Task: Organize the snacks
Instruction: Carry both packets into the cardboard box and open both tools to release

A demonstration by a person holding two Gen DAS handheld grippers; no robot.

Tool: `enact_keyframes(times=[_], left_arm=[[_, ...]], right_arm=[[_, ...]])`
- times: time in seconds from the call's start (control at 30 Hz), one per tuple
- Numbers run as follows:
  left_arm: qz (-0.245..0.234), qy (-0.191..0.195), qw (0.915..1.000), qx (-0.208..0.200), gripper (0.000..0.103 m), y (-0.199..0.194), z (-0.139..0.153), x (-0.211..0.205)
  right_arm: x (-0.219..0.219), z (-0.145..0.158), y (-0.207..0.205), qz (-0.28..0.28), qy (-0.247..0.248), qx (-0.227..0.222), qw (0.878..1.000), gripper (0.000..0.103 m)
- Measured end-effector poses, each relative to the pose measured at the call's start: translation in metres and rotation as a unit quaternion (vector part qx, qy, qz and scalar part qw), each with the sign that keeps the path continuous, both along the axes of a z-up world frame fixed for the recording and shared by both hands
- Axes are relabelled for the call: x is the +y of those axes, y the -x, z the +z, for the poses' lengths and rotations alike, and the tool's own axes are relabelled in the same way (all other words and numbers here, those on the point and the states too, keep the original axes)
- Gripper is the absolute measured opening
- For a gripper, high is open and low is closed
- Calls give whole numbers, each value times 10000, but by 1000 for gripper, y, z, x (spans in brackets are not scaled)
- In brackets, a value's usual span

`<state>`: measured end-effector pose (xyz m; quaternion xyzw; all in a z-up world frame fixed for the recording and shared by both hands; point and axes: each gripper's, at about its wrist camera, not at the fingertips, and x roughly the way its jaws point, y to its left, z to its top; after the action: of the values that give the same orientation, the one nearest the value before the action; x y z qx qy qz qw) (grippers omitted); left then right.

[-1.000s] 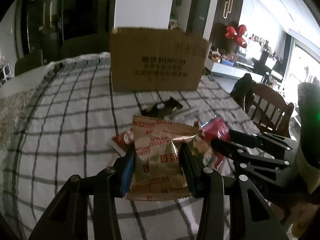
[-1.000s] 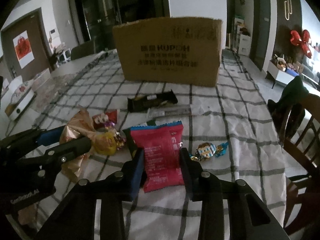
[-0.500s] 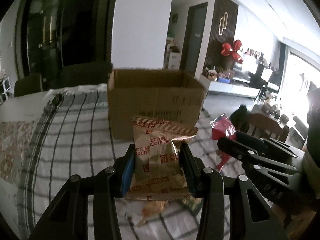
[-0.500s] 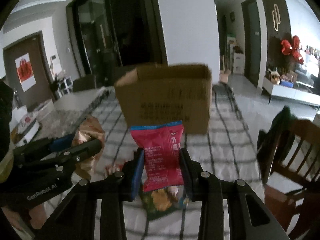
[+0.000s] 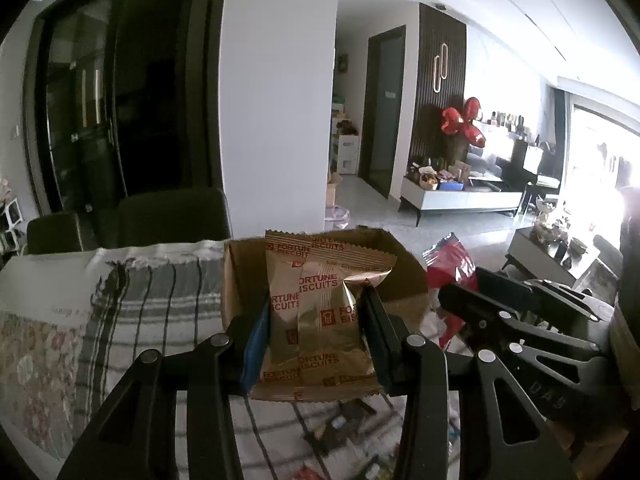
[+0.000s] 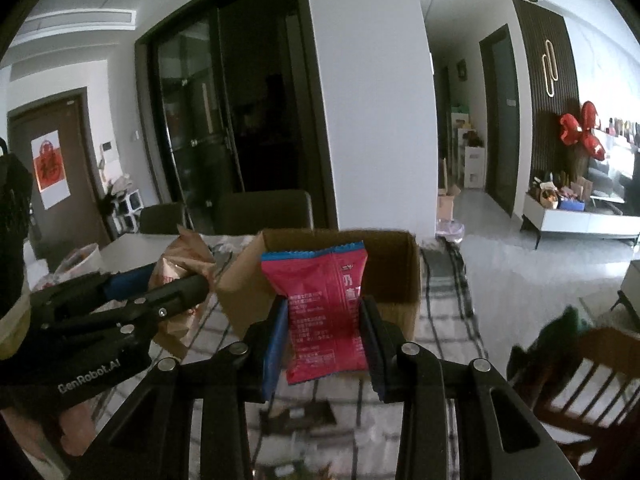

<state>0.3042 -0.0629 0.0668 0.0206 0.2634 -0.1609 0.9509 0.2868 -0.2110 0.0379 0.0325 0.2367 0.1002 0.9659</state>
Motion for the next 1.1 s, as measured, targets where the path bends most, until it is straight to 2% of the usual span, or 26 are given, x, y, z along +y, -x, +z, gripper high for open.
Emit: enact_keyframes(times=[0.23,0.4,0.43,0.47,0.53,0.6,0.73,1.1], left_arm=[[-27,1,9995,328,44,-64,-6,-6],[117,-78,9990,436,44,-106,-19,-8],[157,-109,9988,448,48,-112,-21,-8],[158,-140,9986,479,61,-117,-24,-9],[245,-196,9982,513,73,-121,-27,-8],[373,-189,9979,500,73,-117,-27,-2],[401,-305,9981,364,76,-92,-28,3],[216,-502,9985,-2,76,12,-32,19]], right_arm=[[1,5,-53,-45,128,53,9999,36],[-2,-5,-89,-89,131,267,9995,36],[-2,-8,-95,-105,132,321,9993,36],[-3,-12,-101,-131,139,382,9991,37],[-1,-15,-112,-259,202,469,9984,39],[-3,-20,-113,-457,270,533,9972,58],[-9,-23,-99,-682,447,504,9954,59],[1,-21,-6,-442,536,167,9974,59]])
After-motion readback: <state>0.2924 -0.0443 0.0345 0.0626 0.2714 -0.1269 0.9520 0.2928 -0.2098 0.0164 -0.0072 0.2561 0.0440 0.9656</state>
